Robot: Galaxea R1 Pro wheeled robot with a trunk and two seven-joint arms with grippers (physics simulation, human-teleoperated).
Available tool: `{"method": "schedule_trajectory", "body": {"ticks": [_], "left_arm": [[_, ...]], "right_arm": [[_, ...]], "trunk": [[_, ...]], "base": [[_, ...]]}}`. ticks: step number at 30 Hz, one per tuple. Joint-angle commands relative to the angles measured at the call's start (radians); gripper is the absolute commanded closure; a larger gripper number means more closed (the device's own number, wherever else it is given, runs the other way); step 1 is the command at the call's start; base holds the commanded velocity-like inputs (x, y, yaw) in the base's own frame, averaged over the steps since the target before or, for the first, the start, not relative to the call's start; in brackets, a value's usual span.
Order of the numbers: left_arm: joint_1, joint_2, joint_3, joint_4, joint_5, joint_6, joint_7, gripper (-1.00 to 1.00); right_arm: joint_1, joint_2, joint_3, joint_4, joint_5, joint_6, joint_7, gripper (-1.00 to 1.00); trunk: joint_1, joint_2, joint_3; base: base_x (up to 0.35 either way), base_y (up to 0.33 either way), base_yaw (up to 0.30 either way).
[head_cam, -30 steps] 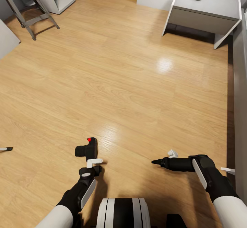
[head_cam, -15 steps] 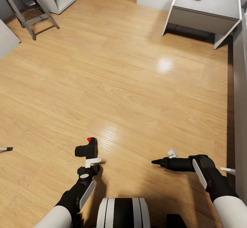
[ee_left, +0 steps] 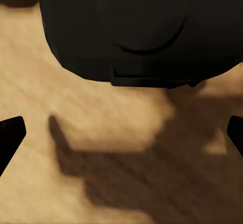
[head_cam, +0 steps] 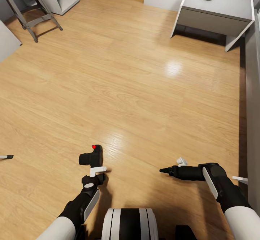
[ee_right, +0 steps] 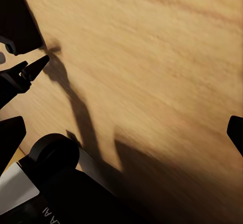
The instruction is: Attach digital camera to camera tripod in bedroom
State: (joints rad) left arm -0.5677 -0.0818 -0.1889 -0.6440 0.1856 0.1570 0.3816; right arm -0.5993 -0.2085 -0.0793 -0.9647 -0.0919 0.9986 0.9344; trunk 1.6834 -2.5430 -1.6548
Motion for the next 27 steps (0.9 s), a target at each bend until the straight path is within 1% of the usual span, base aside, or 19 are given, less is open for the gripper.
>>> {"method": "schedule_trajectory", "body": {"ticks": [1, 18, 22, 27], "left_arm": [[0.0, 0.001, -0.006, -0.002, 0.009, 0.004, 0.008, -1.0], [0.0, 0.001, -0.006, 0.0, 0.008, -0.005, 0.008, -1.0], [0.0, 0.001, -0.006, 0.009, 0.007, -0.028, 0.008, -1.0], [0.0, 0.001, -0.006, 0.027, 0.006, -0.077, 0.008, -1.0]], "right_arm": [[0.0, 0.0, 0.0, 0.0, -0.008, 0.008, -0.003, -1.0], [-0.001, 0.001, 0.0, 0.0, -0.008, 0.008, -0.002, -1.0], [-0.001, 0.001, 0.0, 0.0, -0.008, 0.008, -0.002, -1.0], [-0.001, 0.001, 0.0, 0.0, -0.008, 0.008, -0.002, -1.0]], "trunk": [[0.0, 0.0, -0.001], [0.0, 0.0, -0.001], [0.0, 0.0, -0.001], [0.0, 0.0, -0.001]], "base": [[0.0, 0.0, 0.0], [0.0, 0.0, 0.0], [0.0, 0.0, 0.0], [0.0, 0.0, 0.0]]}}
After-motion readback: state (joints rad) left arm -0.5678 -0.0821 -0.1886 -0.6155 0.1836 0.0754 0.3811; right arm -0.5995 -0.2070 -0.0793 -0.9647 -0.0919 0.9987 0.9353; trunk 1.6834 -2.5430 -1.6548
